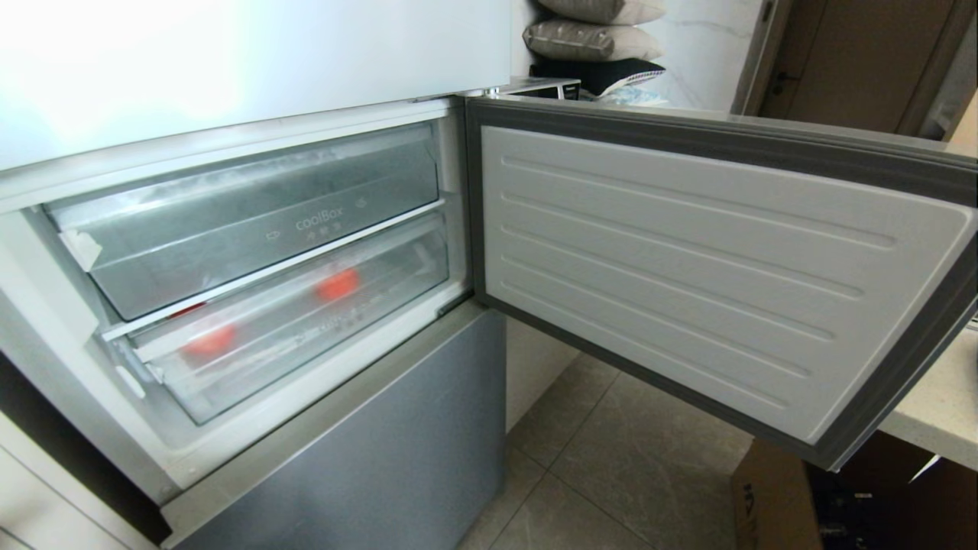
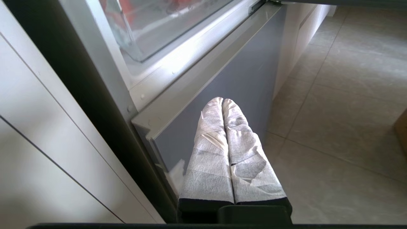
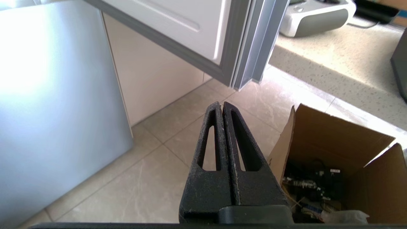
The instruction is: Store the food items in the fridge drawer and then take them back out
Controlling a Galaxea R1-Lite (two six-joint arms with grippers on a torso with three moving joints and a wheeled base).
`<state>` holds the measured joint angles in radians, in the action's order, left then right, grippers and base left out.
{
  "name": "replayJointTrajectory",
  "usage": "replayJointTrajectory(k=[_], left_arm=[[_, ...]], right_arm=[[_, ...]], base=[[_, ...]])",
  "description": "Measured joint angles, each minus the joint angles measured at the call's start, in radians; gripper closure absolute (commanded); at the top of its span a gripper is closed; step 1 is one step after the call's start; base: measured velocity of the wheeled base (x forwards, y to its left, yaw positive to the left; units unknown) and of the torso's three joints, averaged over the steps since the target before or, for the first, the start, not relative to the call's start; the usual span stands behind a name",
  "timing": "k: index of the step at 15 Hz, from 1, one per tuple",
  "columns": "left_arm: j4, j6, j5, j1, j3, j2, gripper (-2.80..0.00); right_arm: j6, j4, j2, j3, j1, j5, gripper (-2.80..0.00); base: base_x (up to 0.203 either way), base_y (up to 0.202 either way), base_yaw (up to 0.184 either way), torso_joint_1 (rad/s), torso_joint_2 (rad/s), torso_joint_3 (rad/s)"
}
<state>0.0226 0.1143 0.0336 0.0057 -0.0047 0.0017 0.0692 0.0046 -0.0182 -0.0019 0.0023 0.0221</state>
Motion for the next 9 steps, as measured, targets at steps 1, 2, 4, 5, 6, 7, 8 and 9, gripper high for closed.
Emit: replayJointTrajectory(k=[1,2,4,5,6,7,8,9], left_arm=[[0.008,-0.019,0.000,0.000,-0.001,0.000,0.00],[0.009,-0.030,-0.001,0.000,-0.002,0.000,0.00],[0.009,-0.043,-0.003,0.000,-0.003,0.000,0.00],[0.006,-0.045,-0.004,0.000,-0.002,0.000,0.00],[0.004,-0.051,-0.005,0.000,-0.001,0.000,0.00],[0.003,-0.060,-0.008,0.000,0.000,0.000,0.00],[0.003,-0.066,-0.015,0.000,0.000,0.000,0.00],[0.003,-0.070,-0.027,0.000,0.000,0.000,0.00]], right_arm=[[-0.005,0.000,0.007,0.001,0.001,-0.001,0.00],[-0.017,-0.001,0.011,0.001,0.001,-0.002,0.00],[-0.029,0.000,0.016,0.001,0.001,-0.009,0.00],[-0.040,-0.001,0.017,0.001,0.001,-0.016,0.00],[-0.057,-0.001,0.017,0.002,0.001,-0.019,0.00],[-0.062,-0.001,0.018,0.002,0.001,-0.020,0.00],[-0.062,-0.001,0.018,0.002,0.001,-0.020,0.00],[-0.062,0.000,0.018,0.002,0.001,-0.020,0.00]], base=[[0.000,0.000,0.000,0.000,0.00,0.000],[0.000,0.000,0.000,0.000,0.00,0.000],[0.000,0.000,0.000,0.000,0.00,0.000],[0.000,0.000,0.000,0.000,0.00,0.000],[0.000,0.000,0.000,0.000,0.00,0.000],[0.000,0.000,0.000,0.000,0.00,0.000],[0.000,0.000,0.000,0.000,0.00,0.000],[0.000,0.000,0.000,0.000,0.00,0.000]])
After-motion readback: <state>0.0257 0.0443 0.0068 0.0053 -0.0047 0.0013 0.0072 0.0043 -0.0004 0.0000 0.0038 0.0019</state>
